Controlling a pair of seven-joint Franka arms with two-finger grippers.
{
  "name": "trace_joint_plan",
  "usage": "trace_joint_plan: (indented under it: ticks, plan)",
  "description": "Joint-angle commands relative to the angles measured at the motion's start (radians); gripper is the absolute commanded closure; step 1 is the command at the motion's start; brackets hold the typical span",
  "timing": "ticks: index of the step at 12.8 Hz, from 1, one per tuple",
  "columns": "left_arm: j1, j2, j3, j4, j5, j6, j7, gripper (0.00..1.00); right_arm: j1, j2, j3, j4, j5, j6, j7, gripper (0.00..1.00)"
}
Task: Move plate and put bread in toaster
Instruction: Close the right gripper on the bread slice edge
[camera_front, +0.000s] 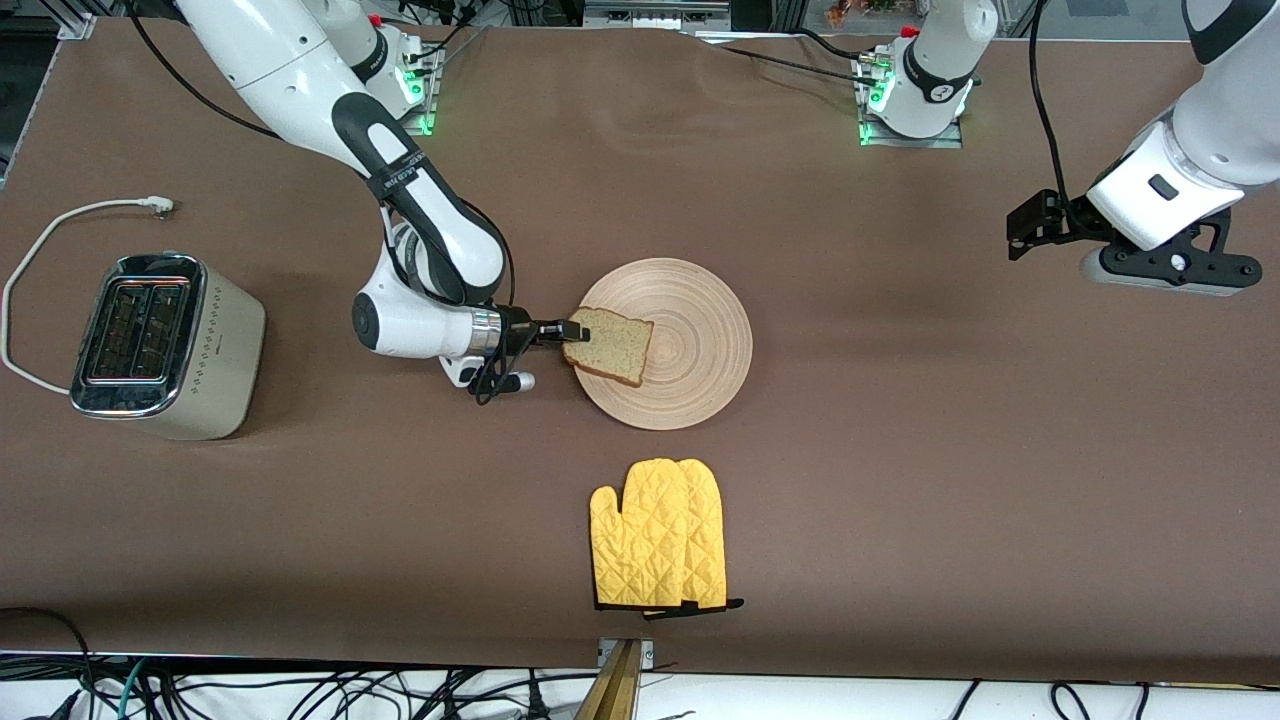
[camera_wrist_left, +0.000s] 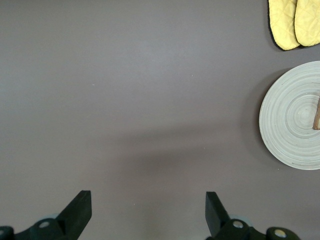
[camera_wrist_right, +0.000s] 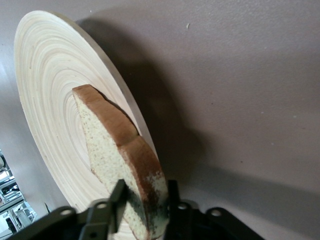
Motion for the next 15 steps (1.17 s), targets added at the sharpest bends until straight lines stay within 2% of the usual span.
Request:
trace_joint_plan:
  ticks: [1, 3, 5, 6, 11, 12, 13, 15]
  plan:
    - [-0.005, -0.002, -0.003, 0.014, 0.036, -0.015, -0.015, 0.0, -0.01, -0.014, 0.011, -0.004, 0.022, -0.009, -0.028, 0.8]
    - [-0.005, -0.002, -0.003, 0.014, 0.036, -0.015, -0.015, 0.0, -0.01, -0.017, 0.011, -0.001, 0.022, -0.012, -0.028, 0.75]
    - [-0.005, -0.002, -0.003, 0.014, 0.036, -0.015, -0.015, 0.0, -0.01, -0.017, 0.011, -0.001, 0.022, -0.012, -0.028, 0.58]
    - [-0.005, -0.002, -0.003, 0.014, 0.036, -0.015, -0.015, 0.0, -0.01, -0.017, 0.011, -0.001, 0.022, -0.012, -0.028, 0.4]
    - [-0.005, -0.002, -0.003, 0.014, 0.036, -0.015, -0.015, 0.0, -0.017, -0.02, 0.008, 0.004, 0.022, -0.012, -0.031, 0.23]
    - [-0.005, -0.002, -0.003, 0.014, 0.036, -0.015, -0.015, 0.0, -0.017, -0.022, 0.008, 0.004, 0.022, -0.012, -0.031, 0.24]
    - [-0.005, -0.002, -0.003, 0.014, 0.036, -0.015, -0.015, 0.0, -0.019, -0.026, 0.006, 0.004, 0.022, -0.012, -0.031, 0.31]
    - [-0.005, -0.002, -0.003, 0.014, 0.036, -0.015, -0.015, 0.0, -0.019, -0.031, 0.006, 0.002, 0.022, -0.012, -0.031, 0.57]
